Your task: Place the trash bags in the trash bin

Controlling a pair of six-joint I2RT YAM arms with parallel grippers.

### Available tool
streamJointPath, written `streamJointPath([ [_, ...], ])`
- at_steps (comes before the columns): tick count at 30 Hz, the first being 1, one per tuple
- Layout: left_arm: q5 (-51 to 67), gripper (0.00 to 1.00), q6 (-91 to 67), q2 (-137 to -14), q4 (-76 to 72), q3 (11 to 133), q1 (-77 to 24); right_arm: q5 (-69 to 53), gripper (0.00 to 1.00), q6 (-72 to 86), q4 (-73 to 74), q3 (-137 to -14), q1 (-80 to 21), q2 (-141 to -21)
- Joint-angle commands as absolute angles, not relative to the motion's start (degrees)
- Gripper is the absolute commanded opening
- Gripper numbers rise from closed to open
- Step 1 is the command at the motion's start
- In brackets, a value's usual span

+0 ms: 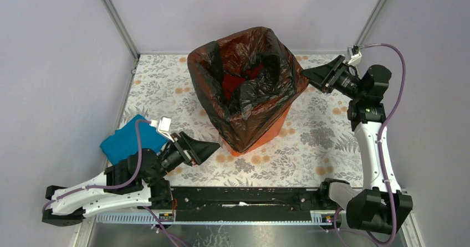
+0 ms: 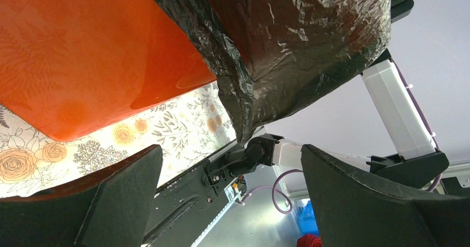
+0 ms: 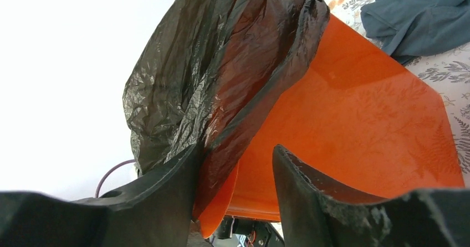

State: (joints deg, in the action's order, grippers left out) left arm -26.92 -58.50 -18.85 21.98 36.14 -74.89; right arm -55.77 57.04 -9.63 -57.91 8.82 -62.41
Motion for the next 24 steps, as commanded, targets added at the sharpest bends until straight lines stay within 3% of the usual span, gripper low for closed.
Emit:
streamJointPath([
  [1,-28.7,0.99,-59.1,-18.7,19.8,36.9,-74.7,-57.6,0.55,56.4,-9.5,-60.7,7.7,-61.1],
  [5,-28.7,0.99,-59.1,-19.5,19.8,37.3,-74.8,-55.2,0.29,53.6,-5.3,-61.4,7.6,-60.1],
  [14,-29.0,0.99,-59.8,-20.5,19.9,37.6,-74.7,-50.6,0.29,43.1,8.6,-69.9,7.6,-60.3],
  [15,-29.1,0.99,-60.0,-20.5,20.0,37.5,-74.7,-50.7,0.32,42.8,8.9,-70.1,7.6,-60.5],
  [19,-29.1,0.99,-60.3,-20.6,20.1,37.7,-74.8,-51.2,0.63,43.1,8.7,-70.1,7.5,-60.7],
  [24,-29.0,0.99,-60.4,-20.6,20.1,37.7,-74.7,-49.6,0.75,40.2,12.4,-72.4,6.9,-60.5],
])
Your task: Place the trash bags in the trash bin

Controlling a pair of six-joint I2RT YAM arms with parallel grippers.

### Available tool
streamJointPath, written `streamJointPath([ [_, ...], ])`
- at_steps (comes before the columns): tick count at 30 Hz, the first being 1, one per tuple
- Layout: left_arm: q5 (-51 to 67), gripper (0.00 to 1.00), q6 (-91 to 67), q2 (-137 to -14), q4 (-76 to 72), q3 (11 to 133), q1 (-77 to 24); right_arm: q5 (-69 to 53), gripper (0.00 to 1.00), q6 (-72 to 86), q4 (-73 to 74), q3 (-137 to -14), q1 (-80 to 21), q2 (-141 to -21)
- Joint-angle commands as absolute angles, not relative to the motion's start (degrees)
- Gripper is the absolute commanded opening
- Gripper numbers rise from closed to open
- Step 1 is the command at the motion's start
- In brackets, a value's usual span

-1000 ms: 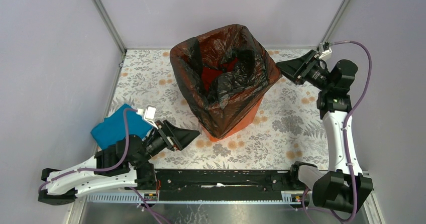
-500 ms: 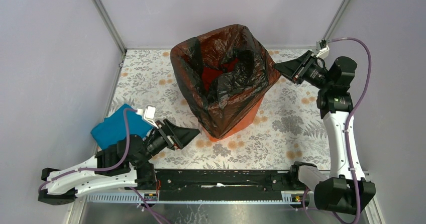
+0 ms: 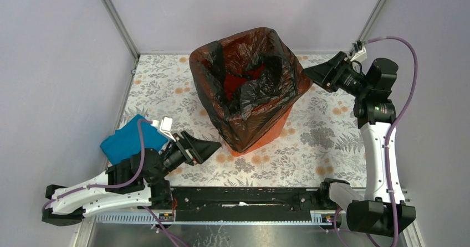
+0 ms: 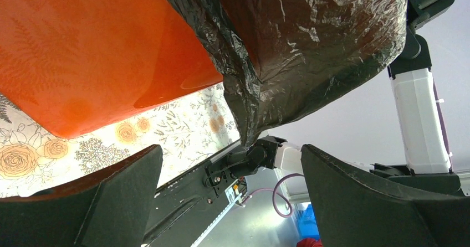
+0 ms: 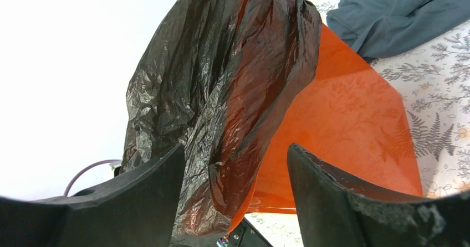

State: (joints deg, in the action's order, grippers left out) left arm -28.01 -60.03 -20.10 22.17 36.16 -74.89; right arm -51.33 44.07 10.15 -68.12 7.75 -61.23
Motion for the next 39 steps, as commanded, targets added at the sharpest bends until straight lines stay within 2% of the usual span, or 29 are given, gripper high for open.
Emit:
streamJointPath([
  [1,-29.1,0.99,-60.4,-20.6,20.1,37.6,-74.7,-48.4,0.77,37.8,14.5,-73.4,6.6,-60.6],
  [4,-29.1,0.99,-60.4,-21.0,20.0,37.7,-74.8,-43.4,0.80,31.6,21.9,-77.5,4.8,-61.3],
  [11,-29.5,0.99,-60.5,-21.9,19.8,37.7,-74.7,-27.8,0.80,19.7,36.9,-87.1,-3.4,-64.1],
  [17,-29.6,0.99,-60.7,-22.1,19.8,37.6,-74.7,-13.2,0.78,13.5,43.8,-93.1,-11.9,-67.2],
  [21,-29.7,0.99,-60.9,-21.8,19.8,37.4,-74.7,-5.9,0.67,11.6,45.6,-94.5,-15.9,-68.3],
  [25,-29.9,0.99,-61.2,-21.5,20.1,37.4,-74.7,-2.8,0.47,11.5,45.7,-94.6,-17.4,-68.2],
  [26,-30.0,0.99,-61.2,-21.5,20.2,37.4,-74.7,-2.3,0.45,11.4,45.6,-94.7,-17.6,-68.0],
  [29,-30.2,0.99,-61.1,-21.7,20.1,37.5,-74.7,-1.8,0.47,11.1,45.9,-95.5,-17.7,-68.1],
  [31,-30.3,0.99,-61.0,-21.9,20.1,37.5,-74.8,-1.9,0.55,11.0,46.3,-96.4,-17.8,-68.1],
  [33,-30.3,0.99,-60.9,-22.2,19.9,37.7,-74.8,-1.7,0.59,11.0,46.6,-97.1,-17.8,-67.8],
  [39,-30.4,0.99,-60.9,-22.1,19.9,37.7,-74.7,-0.7,0.57,11.5,46.7,-96.9,-17.8,-66.2],
])
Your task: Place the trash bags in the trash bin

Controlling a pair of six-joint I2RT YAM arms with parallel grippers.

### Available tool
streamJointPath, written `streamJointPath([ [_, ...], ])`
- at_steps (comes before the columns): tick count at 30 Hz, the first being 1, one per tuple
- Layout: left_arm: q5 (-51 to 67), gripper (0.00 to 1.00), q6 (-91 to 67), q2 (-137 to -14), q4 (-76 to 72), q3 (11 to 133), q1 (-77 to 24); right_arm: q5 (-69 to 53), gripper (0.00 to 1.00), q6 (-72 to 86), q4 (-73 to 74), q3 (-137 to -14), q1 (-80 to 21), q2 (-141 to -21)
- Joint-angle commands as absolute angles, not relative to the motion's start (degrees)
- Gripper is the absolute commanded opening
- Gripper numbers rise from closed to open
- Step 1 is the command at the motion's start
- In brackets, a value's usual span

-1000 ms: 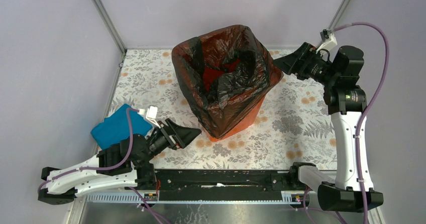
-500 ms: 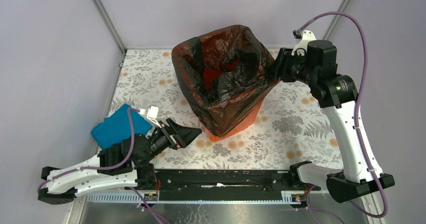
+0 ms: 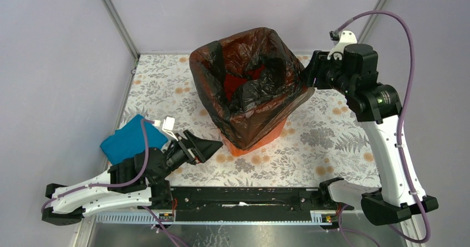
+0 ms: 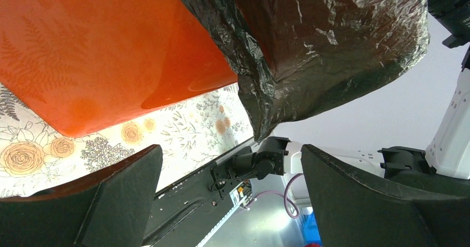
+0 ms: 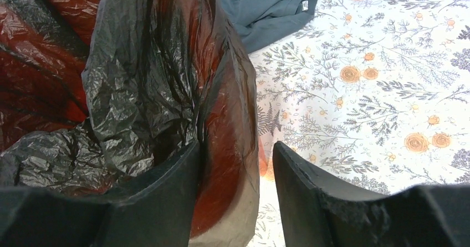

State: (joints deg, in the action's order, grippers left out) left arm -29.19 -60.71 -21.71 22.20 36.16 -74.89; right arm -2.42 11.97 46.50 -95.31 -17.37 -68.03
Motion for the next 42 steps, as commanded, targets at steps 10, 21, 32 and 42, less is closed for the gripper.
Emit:
streamJointPath([
  [10,-30.7,0.99,-61.2,-22.4,20.8,38.6,-74.7,-2.6,0.32,12.4,45.3,-93.6,-17.7,-63.7],
  [21,-28.2,0.99,-57.6,-18.8,13.1,35.4,-74.7,-2.3,0.00,17.0,36.1,-81.6,-17.8,-55.5],
  [32,-27.2,0.98,-56.4,-16.7,3.5,29.8,-74.8,-0.7,0.52,25.4,24.0,-64.8,-17.8,-44.0],
  [42,-31.6,0.97,-62.2,-13.1,0.2,23.8,-74.7,-3.3,0.94,28.8,25.9,-72.2,-17.3,-48.3],
])
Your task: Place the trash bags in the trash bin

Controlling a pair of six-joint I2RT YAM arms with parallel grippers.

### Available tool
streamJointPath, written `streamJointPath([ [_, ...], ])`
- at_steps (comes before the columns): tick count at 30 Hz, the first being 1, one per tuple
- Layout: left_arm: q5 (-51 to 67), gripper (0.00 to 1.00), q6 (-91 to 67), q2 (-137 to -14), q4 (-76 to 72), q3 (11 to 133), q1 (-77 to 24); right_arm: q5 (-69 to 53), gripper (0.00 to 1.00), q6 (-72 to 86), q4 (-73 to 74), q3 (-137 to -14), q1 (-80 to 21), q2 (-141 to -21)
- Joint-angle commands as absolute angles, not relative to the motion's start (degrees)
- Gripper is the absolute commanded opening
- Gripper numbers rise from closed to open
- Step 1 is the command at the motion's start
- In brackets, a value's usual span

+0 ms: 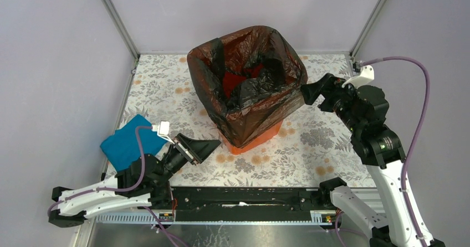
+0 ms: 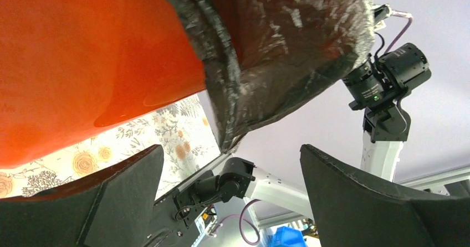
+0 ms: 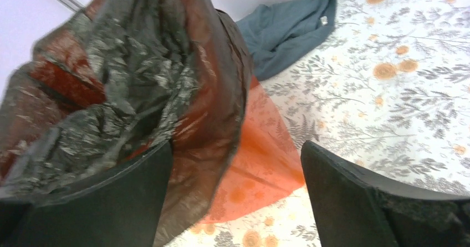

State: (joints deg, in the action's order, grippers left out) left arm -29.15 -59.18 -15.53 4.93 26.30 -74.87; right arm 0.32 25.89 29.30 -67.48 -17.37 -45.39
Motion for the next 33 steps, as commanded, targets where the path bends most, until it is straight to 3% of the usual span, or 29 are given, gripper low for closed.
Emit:
streamJointPath([
  [1,-31.8,0.98,-62.5,-12.3,0.2,23.3,-74.7,-4.8,0.97,29.9,24.8,-72.7,-16.8,-49.0],
  [7,-31.9,0.98,-63.1,-11.5,-2.1,22.6,-74.7,-21.9,0.99,36.9,18.7,-75.5,-7.3,-52.8],
  [13,-32.3,0.93,-63.9,-14.3,-2.2,24.0,-74.7,-24.7,1.00,34.0,20.9,-80.2,-4.2,-58.0],
  [15,-34.0,0.90,-67.8,-14.1,-2.3,23.1,-74.8,-36.0,0.98,40.8,9.3,-75.4,2.6,-59.8],
  [17,-34.5,0.95,-69.1,-13.7,-5.3,21.6,-74.7,-46.8,0.94,56.9,-9.2,-66.1,9.9,-62.4],
  [24,-31.6,0.99,-68.1,-12.8,-16.3,16.9,-74.7,-57.4,0.99,95.5,-63.5,-50.5,15.7,-72.0],
  [29,-28.3,0.99,-67.0,-17.9,-27.4,14.6,-74.7,-60.0,1.00,97.4,-66.9,-46.5,14.3,-71.8],
  [33,-27.3,0.96,-65.4,-22.6,-26.6,17.9,-74.7,-59.3,1.00,99.3,-69.0,-44.8,10.3,-71.4],
])
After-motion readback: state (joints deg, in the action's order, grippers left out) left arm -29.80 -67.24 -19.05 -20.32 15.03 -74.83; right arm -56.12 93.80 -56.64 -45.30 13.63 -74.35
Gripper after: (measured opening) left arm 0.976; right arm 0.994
